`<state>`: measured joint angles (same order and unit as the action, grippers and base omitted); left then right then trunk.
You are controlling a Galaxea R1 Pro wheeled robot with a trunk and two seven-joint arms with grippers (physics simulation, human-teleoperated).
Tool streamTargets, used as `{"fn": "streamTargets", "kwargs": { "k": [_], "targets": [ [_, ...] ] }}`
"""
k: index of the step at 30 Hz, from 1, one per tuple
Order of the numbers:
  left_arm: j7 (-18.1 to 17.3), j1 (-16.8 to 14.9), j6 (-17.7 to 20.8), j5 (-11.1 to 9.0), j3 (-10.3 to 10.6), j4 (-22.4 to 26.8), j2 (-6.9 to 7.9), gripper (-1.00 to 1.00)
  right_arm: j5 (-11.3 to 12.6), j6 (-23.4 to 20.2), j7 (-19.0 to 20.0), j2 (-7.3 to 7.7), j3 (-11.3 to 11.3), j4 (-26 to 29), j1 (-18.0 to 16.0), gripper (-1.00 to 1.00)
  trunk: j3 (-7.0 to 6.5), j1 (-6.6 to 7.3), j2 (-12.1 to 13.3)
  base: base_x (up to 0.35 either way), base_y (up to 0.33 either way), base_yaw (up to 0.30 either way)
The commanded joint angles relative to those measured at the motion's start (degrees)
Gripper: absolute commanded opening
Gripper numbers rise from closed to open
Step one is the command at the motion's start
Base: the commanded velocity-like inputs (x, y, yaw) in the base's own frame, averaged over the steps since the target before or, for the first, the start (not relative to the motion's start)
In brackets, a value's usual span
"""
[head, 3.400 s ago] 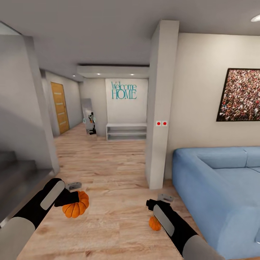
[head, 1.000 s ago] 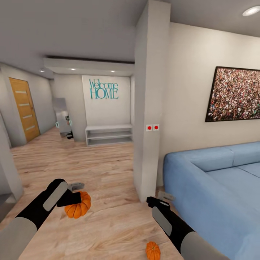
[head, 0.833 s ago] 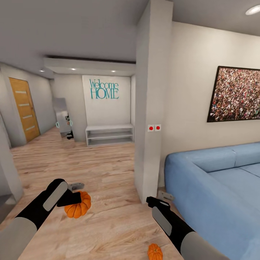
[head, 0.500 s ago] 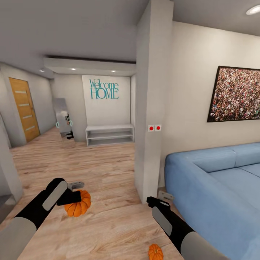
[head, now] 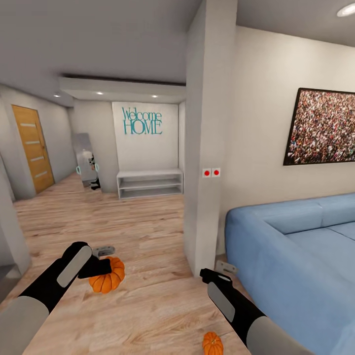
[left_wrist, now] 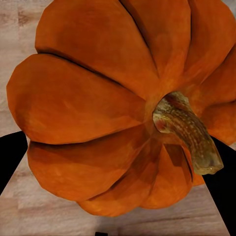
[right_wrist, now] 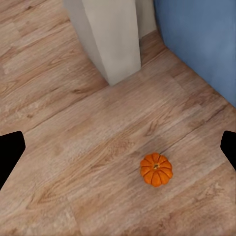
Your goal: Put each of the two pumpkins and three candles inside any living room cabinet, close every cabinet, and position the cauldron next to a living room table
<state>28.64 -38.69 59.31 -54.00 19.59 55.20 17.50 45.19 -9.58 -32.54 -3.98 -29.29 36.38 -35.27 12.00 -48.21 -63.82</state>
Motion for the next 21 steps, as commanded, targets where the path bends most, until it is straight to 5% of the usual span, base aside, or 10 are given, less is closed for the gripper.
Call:
{"fn": "streamTargets", "kwargs": {
  "k": [1, 21],
  "targets": [
    [0.6, -0.1, 0.0, -0.6, 0.2, 0.1, 0.07, -1.00, 0.2, -0.3, -0.4, 0.04, -0.2, 0.1, -0.1, 1.00, 0.27, -0.23, -0.5, 0.000, 0.000, 0.000],
    [0.5, -0.1, 0.0, -0.7, -0.3, 4.0, 0.07, -1.00, 0.2, -0.2, -0.3, -0.61, -0.1, 0.1, 0.1, 1.00, 3.86, -4.63, -8.5, 0.000, 0.000, 0.000]
  ]
}}
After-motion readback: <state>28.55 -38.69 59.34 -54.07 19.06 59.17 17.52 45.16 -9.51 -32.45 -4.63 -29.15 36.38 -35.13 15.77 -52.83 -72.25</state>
